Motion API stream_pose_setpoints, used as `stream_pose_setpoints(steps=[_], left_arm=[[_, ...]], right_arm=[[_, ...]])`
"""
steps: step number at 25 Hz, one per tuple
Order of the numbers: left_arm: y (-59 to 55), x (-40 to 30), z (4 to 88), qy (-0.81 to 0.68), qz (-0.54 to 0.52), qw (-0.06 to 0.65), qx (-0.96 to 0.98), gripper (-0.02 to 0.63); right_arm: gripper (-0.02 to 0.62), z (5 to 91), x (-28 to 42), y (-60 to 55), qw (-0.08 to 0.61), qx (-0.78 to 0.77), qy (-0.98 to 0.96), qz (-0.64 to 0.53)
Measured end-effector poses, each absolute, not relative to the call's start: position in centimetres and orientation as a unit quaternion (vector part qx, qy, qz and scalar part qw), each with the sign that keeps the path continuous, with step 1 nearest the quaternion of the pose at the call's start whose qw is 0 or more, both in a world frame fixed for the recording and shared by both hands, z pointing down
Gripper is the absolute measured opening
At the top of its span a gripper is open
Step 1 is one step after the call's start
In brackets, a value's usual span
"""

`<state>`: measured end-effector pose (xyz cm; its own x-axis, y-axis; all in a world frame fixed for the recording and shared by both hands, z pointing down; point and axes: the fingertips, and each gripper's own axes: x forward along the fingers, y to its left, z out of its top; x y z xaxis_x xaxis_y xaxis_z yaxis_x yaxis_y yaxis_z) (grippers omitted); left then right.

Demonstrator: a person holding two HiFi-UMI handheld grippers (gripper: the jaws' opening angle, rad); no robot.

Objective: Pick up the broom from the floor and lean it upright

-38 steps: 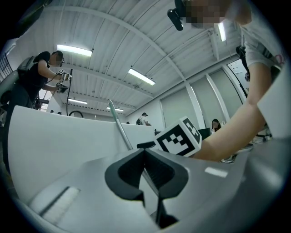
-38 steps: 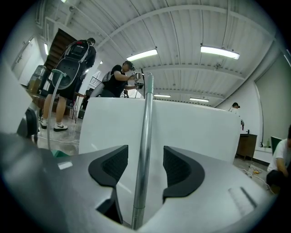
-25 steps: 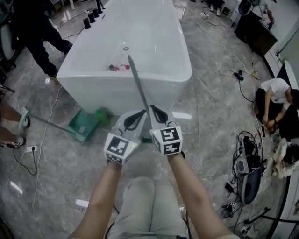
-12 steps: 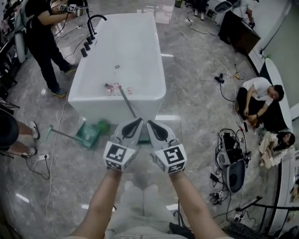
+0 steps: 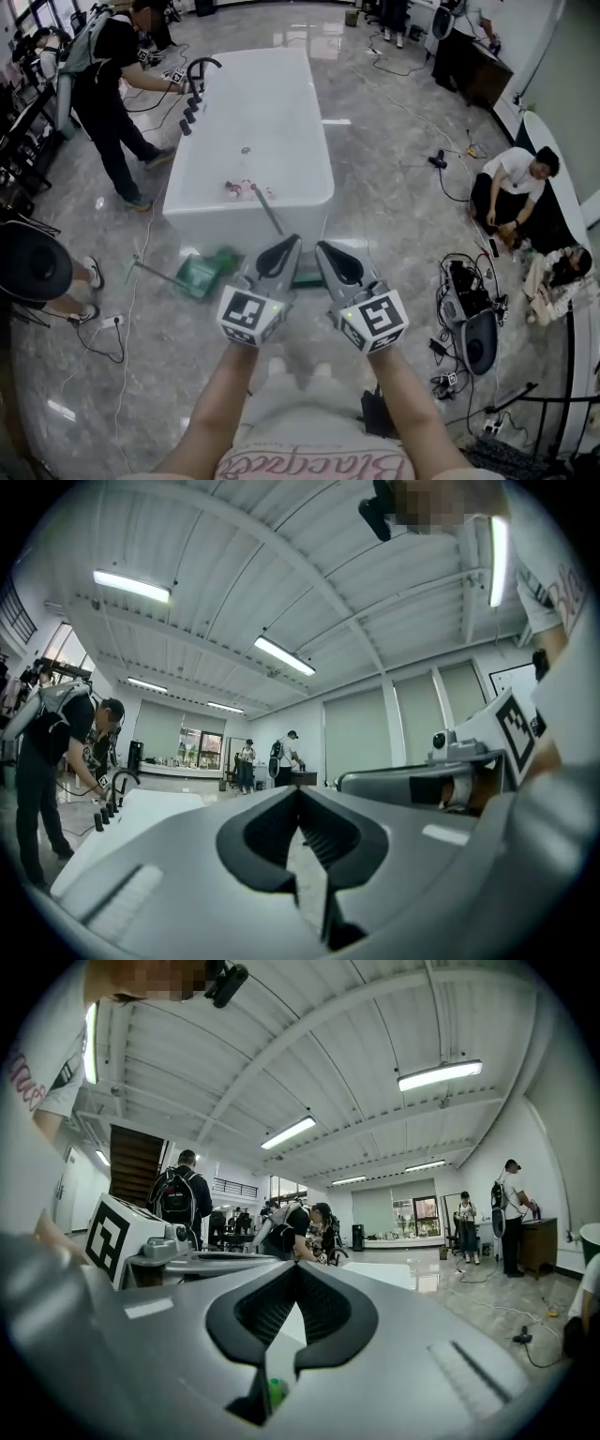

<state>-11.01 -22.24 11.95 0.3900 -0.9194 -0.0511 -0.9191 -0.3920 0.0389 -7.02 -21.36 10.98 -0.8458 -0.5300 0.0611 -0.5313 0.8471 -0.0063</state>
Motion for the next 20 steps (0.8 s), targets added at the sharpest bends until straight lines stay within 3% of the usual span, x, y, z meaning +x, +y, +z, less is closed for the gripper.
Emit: stream_pose_setpoints(steps=[20], left_arm=[[-20.2, -10.6, 6.6, -0.556, -0.033, -0.055, 0.829, 0.0]], right_arm=[[0.0, 6.7, -8.3, -19.6, 0.005, 0.241, -0.969, -0.05]])
